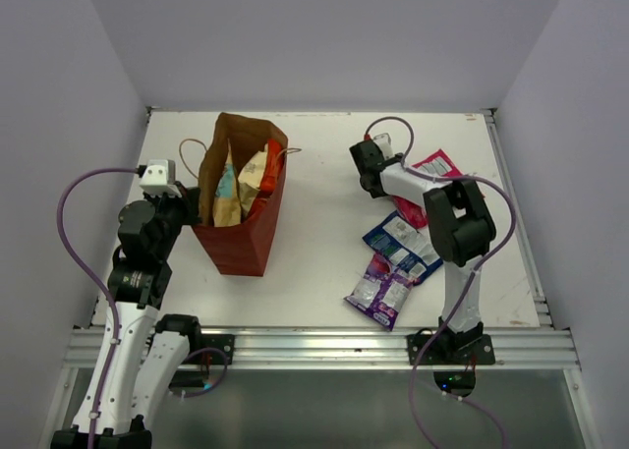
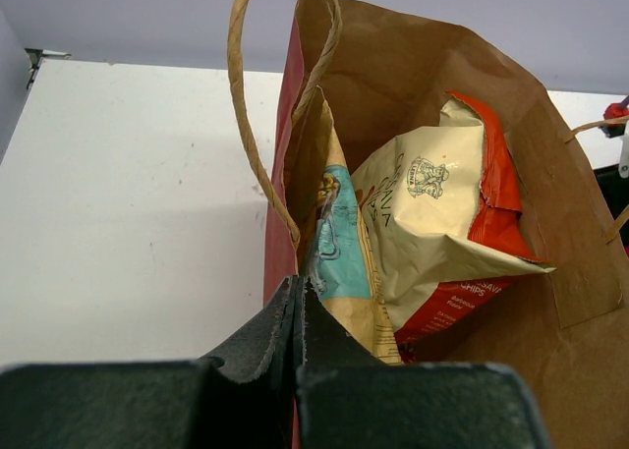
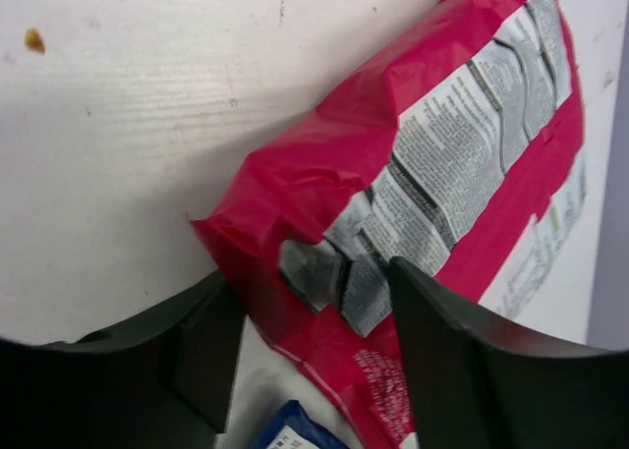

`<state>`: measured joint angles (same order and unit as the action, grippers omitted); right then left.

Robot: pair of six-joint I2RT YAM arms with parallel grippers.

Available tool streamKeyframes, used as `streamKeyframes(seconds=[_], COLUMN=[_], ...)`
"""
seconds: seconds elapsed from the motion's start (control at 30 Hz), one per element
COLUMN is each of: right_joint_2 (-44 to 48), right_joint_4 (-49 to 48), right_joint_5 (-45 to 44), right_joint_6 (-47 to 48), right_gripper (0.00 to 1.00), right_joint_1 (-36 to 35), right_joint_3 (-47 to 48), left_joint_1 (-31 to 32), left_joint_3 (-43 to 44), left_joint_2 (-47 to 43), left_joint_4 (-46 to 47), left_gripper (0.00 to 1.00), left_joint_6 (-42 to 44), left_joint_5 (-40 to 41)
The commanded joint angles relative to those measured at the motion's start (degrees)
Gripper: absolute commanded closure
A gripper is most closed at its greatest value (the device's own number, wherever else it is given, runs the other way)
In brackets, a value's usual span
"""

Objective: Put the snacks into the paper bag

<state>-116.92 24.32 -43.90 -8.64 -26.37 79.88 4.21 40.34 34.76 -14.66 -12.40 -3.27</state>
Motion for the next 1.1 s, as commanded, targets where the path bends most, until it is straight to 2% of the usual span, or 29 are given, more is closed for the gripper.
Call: streamKeyframes(seconds=[0.0, 0.03, 0.1, 0.17, 0.2, 0.37, 0.53, 0.6, 0.73, 0.87, 1.07], right_joint_2=[-1.20, -1.38, -1.20, -0.77, -0.41, 5.55, 20.40, 27.15, 34.46, 35.01, 30.10], right_joint_4=[-2.34, -2.43, -2.43, -2.26, -1.82, -0.59, 3.89, 5.91, 8.46, 9.26, 7.24], right_joint_5=[0.48, 0.57, 1.71, 1.80, 1.54, 3.64, 7.94, 9.00, 15.58, 28.92, 33.26], right_joint_6=[1.44, 1.61, 1.70, 2.05, 2.05, 2.84, 2.76, 2.67, 0.66, -2.51, -4.01], right_gripper=[0.42, 0.56, 0.75, 0.90, 1.00, 1.00, 1.00, 1.00, 1.00, 1.00, 1.00], right_joint_1=[1.32, 1.58, 2.20, 2.38, 2.29, 2.29, 2.20, 2.20, 2.11, 1.67, -3.68], right_joint_3=[2.13, 2.13, 1.51, 1.16, 1.16, 0.02, 1.95, 4.58, 12.04, 24.16, 41.92], left_joint_1=[0.36, 0.36, 0.36, 0.36, 0.36, 0.36, 0.36, 0.36, 0.36, 0.36, 0.36], left_joint_3=[-0.35, -0.35, -0.26, -0.35, -0.35, -0.35, -0.35, -0.43, -0.35, -0.43, -0.43], left_joint_2=[0.13, 0.13, 0.13, 0.04, 0.04, -0.05, -0.40, -0.31, -0.40, -0.57, -0.40], left_joint_4=[2.17, 2.17, 2.09, 2.09, 2.09, 2.17, 2.17, 2.26, 2.26, 2.17, 2.17], left_gripper=[1.00, 1.00, 1.00, 1.00, 1.00, 1.00, 1.00, 1.00, 1.00, 1.00, 1.00], left_joint_6=[0.89, 0.98, 0.89, 0.89, 0.98, 0.89, 0.89, 0.89, 0.80, 0.80, 0.72], left_joint_5=[-0.60, -0.51, -0.42, -0.42, -0.42, -0.42, -0.25, -0.25, -0.16, -0.16, -0.07])
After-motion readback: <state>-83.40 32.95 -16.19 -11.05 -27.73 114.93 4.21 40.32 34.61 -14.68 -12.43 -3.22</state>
